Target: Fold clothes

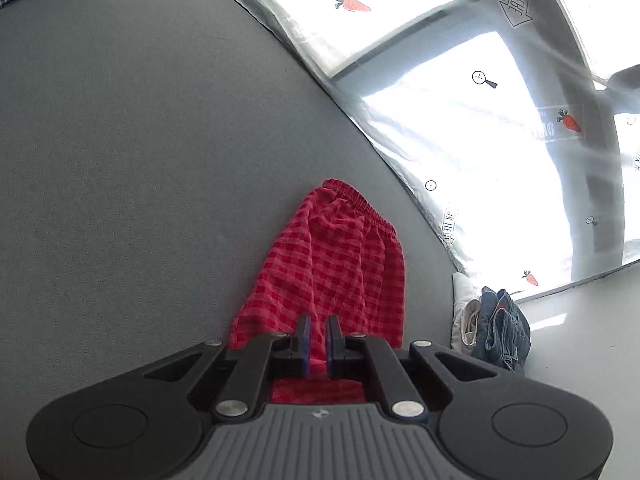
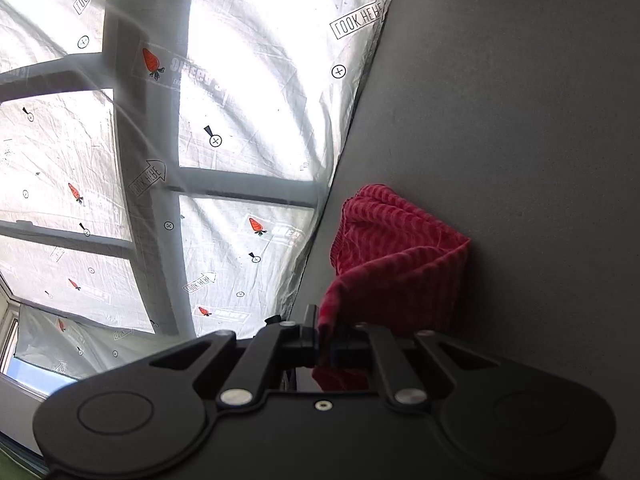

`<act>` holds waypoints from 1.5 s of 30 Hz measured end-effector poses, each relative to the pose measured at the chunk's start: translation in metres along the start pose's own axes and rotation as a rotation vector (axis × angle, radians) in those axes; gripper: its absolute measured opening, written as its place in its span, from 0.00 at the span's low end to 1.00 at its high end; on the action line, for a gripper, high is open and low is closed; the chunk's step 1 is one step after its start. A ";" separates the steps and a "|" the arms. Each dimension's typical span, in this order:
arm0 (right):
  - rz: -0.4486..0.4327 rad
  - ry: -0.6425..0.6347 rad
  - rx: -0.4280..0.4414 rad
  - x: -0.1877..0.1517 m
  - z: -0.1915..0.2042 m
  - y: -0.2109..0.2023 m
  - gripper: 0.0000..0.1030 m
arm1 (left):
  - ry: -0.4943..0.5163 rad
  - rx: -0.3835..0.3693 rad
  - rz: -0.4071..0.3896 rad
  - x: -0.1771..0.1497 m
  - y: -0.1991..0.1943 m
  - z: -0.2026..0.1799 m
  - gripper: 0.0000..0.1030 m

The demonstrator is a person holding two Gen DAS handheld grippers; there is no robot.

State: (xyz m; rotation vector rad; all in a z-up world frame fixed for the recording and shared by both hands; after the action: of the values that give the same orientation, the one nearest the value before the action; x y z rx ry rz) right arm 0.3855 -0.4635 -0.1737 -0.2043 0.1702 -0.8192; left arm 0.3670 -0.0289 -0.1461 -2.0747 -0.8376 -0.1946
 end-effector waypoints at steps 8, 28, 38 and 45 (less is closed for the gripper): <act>-0.005 0.020 -0.015 0.007 -0.005 0.017 0.05 | -0.055 0.131 0.174 -0.037 0.037 0.029 0.33; 0.021 0.052 -0.062 -0.011 -0.031 -0.011 0.06 | 0.013 0.048 0.331 -0.104 0.058 0.004 0.03; -0.033 0.053 -0.043 -0.004 -0.029 -0.030 0.06 | -0.359 -0.228 0.166 -0.059 0.022 0.008 0.03; -0.036 0.037 -0.037 0.004 -0.019 -0.009 0.06 | -0.552 -0.340 0.077 -0.013 0.022 0.017 0.03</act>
State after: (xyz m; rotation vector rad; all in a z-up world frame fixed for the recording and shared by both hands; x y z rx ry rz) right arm 0.3774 -0.4746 -0.1899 -0.2273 0.2171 -0.8565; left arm 0.3681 -0.0314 -0.1765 -2.5245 -1.1044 0.3166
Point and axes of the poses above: each gripper's, at about its wrist camera, not at the fingertips, and y roughly the way its jaws point, z to its left, x to its top, the point moved 5 cm from there along y, roughly the way its jaws point, and after that the axes turned 11 degrees about y, right-handed, at the moved point
